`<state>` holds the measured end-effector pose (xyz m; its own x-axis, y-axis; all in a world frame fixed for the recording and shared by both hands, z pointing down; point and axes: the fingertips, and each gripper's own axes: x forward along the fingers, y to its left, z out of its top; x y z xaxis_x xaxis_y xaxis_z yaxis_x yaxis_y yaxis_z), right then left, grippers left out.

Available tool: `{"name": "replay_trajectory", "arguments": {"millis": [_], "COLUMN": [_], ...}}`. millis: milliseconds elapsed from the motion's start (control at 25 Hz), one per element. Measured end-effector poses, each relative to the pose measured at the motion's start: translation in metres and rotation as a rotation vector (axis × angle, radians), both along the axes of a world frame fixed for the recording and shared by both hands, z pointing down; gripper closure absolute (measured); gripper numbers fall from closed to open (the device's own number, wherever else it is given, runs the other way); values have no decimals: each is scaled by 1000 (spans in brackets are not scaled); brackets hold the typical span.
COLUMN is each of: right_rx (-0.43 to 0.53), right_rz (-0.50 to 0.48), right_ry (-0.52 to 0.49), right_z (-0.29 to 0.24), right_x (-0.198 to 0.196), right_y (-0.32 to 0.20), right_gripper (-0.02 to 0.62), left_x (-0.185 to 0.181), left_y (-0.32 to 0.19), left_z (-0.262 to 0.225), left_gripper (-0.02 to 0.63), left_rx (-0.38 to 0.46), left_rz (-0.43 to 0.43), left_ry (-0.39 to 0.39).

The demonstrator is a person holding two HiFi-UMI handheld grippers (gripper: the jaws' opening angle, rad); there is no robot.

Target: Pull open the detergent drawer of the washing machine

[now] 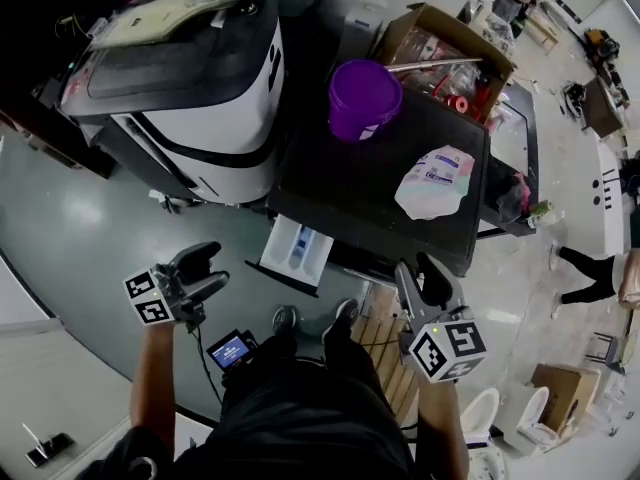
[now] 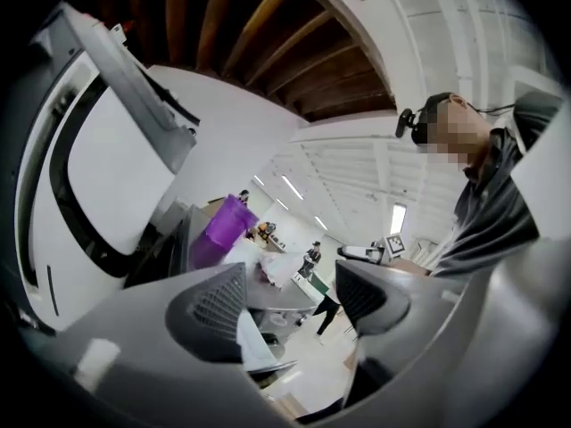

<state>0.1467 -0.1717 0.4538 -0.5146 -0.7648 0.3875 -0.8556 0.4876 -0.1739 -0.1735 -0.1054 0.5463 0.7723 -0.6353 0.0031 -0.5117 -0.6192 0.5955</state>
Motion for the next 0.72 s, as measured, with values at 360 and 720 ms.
{"name": "replay_trajectory", "arguments": {"millis": [360, 720], "right_rx": [119, 256], "right_rz": [71, 100], "right_ry": [-51, -45], "right_z": [-45, -89], "right_x": [14, 20], "right_y": [10, 16], "right_gripper": [446, 446], "left_x": [1, 38], "left_y": [-31, -44], "left_z": [-121, -191], "left_gripper": [241, 242], "left_rx": [230, 424], "left_rz": [-53, -88], "left_ry": [-179, -477]}}
